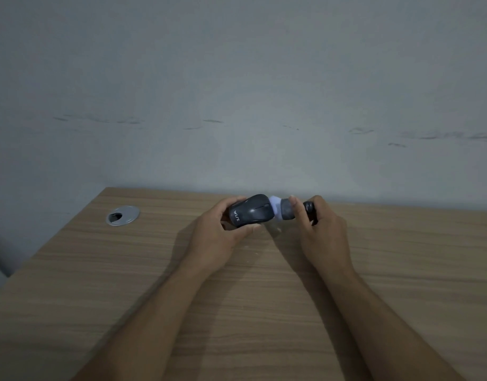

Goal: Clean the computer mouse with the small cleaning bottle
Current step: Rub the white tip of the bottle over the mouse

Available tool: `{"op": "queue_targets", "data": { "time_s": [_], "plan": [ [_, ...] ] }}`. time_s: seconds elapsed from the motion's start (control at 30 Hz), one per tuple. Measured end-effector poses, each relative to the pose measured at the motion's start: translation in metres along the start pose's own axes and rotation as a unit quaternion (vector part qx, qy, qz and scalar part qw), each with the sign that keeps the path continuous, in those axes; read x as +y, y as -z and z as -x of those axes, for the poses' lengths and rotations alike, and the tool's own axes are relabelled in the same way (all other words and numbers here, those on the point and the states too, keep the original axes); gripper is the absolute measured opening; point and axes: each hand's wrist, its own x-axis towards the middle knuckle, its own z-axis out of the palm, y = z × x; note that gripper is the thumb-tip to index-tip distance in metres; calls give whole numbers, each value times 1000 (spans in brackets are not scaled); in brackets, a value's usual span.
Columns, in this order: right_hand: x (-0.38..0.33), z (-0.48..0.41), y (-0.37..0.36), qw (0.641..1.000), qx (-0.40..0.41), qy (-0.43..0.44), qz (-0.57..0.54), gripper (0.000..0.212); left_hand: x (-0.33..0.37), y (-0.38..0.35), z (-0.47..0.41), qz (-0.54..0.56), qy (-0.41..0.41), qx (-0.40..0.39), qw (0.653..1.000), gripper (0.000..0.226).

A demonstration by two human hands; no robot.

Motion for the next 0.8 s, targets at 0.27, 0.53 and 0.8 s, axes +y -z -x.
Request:
{"op": "queue_targets", "data": {
  "time_s": [0.27, 0.53, 0.8],
  "plan": [
    [-15, 6, -1, 996, 16, 90, -17, 50, 2, -1, 1, 7, 5, 11, 1000, 55],
    [-4, 0, 5, 999, 34, 6, -20, 47, 3, -2, 1, -7, -5, -7, 1000, 58],
    [-23, 10, -3, 991, 9, 135, 1, 49, 0, -1, 1, -35, -8, 0, 999, 61]
  ]
}}
